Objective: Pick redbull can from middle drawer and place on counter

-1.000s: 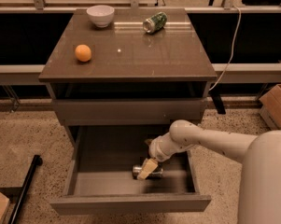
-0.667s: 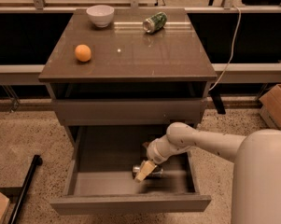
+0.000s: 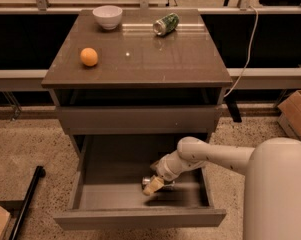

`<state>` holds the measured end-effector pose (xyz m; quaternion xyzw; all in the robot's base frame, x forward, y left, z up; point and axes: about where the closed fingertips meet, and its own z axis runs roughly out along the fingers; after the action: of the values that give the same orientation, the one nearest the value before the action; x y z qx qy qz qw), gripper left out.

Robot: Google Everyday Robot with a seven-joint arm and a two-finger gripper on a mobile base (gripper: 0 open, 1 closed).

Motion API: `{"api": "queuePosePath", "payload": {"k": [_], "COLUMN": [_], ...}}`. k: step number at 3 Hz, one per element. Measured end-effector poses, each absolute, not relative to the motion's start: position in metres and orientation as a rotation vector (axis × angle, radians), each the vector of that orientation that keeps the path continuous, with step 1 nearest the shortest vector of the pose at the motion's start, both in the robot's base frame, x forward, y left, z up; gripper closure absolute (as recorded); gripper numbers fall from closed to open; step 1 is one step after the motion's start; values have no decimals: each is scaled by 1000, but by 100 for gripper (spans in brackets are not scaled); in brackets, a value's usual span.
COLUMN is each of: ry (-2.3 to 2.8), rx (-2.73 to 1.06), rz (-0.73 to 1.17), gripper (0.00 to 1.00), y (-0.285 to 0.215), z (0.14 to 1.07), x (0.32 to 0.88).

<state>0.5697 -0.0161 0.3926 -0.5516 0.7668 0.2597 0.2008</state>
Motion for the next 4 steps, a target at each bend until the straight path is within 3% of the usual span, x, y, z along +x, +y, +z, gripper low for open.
{"api": "queuePosePath", "payload": {"k": [1, 2, 3, 4], "ry": [2162, 2193, 2202, 2202], "rx": [-1525, -1507, -1502, -1502], "rz": [735, 761, 768, 768], "gripper": [50, 81, 100, 100], "y": [-18, -18, -18, -18], "z": [387, 375, 372, 373], "x": [566, 558, 556, 556]}}
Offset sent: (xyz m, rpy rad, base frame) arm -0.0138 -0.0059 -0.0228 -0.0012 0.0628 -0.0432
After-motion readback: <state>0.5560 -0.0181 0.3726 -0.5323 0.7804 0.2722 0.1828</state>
